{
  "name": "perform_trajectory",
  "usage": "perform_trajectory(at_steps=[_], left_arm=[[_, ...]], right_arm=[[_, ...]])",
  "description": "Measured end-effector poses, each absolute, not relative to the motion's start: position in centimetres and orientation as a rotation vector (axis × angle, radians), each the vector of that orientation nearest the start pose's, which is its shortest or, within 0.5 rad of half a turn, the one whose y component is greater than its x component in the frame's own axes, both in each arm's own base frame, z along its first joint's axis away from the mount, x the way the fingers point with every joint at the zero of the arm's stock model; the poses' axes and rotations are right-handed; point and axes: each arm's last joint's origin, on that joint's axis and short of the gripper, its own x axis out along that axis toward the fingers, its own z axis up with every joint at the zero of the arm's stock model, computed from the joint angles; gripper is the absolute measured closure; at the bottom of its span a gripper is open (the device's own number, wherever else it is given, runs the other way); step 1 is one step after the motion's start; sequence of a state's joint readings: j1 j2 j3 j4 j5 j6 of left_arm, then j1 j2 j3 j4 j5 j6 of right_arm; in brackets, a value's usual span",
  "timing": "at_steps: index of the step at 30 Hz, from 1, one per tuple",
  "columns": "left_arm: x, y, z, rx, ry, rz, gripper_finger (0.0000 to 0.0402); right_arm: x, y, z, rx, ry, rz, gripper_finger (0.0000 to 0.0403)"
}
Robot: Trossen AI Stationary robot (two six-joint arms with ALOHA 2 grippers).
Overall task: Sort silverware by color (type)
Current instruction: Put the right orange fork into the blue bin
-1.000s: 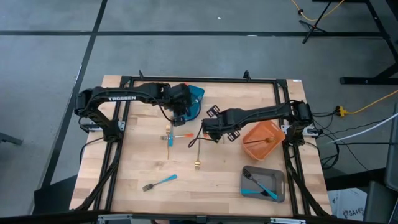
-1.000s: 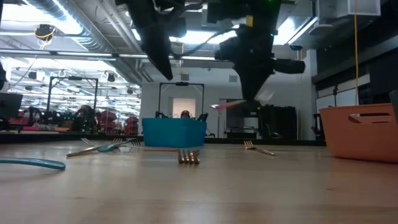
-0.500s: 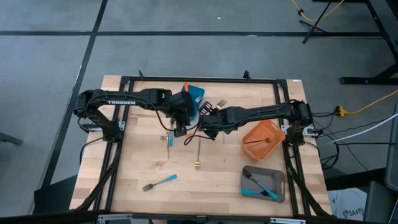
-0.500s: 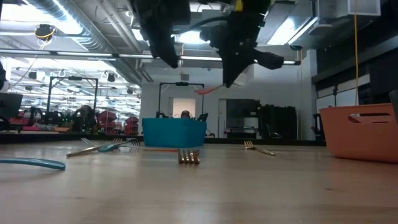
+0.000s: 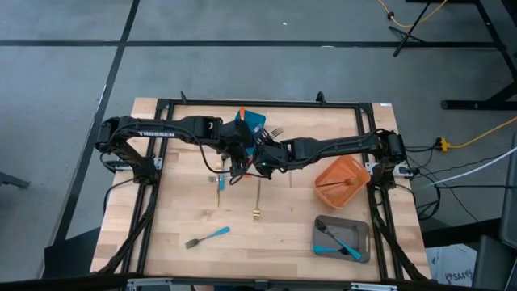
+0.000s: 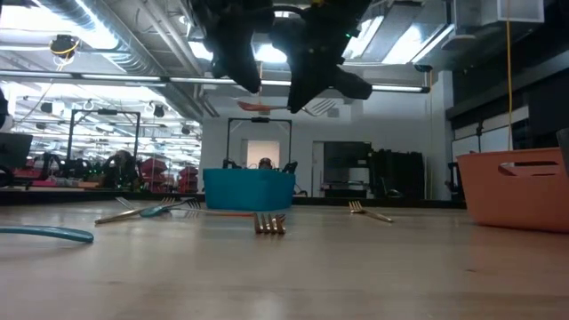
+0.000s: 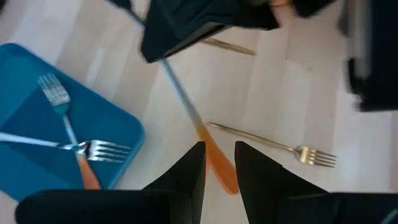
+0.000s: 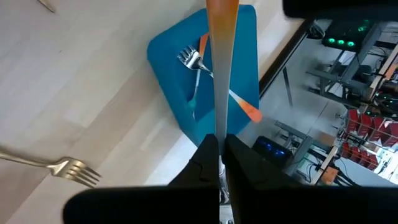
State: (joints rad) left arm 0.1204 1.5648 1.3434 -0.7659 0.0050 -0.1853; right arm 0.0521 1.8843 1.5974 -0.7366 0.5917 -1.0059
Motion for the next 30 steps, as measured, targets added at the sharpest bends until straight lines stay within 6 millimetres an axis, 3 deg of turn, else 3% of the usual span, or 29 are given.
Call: perform_trajectory(at_steps=[11, 21, 26, 30], left_arm=[[31.7, 4.0, 28.9, -0.273, 1.010, 0.280, 0.0321], [27.1, 3.8, 33.0, -0.245, 0.933, 0.300, 0.0321], [25.4, 3.6, 31.9, -0.336, 0.891, 0.348, 0.0321], [25.2, 3.7, 30.8, -0.429, 0.808, 0.338, 0.0321]], right_arm=[[40.2, 0.3, 26.6, -1.245, 1.187, -0.027, 0.0402], [40.2, 0.2, 26.8, -1.272, 1.211, -0.090, 0.0402], [40.4, 0.2, 26.9, -1.268, 1.187, -0.106, 0.0402], [40.9, 0.2, 27.3, -1.282, 1.132, -0.127, 0.0402]])
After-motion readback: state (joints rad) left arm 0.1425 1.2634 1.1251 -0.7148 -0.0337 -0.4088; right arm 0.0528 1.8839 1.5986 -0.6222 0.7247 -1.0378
